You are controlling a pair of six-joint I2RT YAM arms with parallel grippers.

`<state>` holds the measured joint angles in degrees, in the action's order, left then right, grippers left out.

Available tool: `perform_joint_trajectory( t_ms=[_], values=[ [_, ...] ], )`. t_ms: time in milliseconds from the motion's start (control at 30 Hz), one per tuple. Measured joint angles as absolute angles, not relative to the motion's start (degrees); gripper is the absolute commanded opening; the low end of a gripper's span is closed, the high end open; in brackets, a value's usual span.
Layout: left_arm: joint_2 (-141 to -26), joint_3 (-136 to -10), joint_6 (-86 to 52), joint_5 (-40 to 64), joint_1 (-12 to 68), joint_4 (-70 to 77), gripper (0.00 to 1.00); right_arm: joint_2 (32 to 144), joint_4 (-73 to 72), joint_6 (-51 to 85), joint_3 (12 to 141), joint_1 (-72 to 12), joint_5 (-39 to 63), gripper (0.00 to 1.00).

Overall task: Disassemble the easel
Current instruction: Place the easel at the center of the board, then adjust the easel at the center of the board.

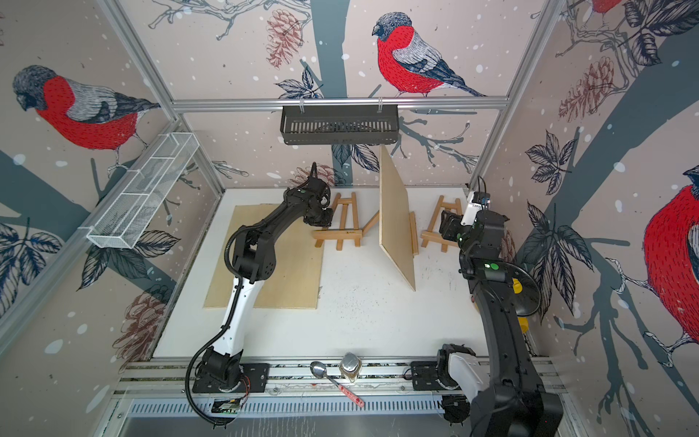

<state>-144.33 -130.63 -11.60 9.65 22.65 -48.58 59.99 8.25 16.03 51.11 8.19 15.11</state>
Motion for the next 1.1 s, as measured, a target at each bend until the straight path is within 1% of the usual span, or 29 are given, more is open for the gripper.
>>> perform_joint_trajectory(
  t_ms=[200,400,600,833,1000,1100],
  values=[
    [-143.41,-129.43,-11.55,9.89,22.76,-48.45,0.05,70.19,6.83,16.45,47.40,9.76,25.39,0.61],
    [-143.15,-129.34,-11.25,10.44,22.92,-48.84,0.05,78.61,5.43,16.40,45.52,9.74,29.69,0.61],
    [-142.43,-129.34,-10.94,10.50,23.14,-49.01,0.05,82.52,3.53,16.23,43.57,9.63,32.25,0.62],
    [-142.34,-129.34,-10.70,10.50,23.14,-49.15,0.04,85.82,0.67,16.27,41.74,9.43,34.61,0.54],
    [-142.34,-129.23,-10.70,10.50,23.14,-49.19,0.04,87.83,-1.54,16.47,41.19,8.67,35.64,0.53],
    [-142.34,-129.23,-10.70,10.48,23.14,-49.17,0.04,88.73,-3.07,16.69,41.17,8.19,36.05,0.51]
  ],
)
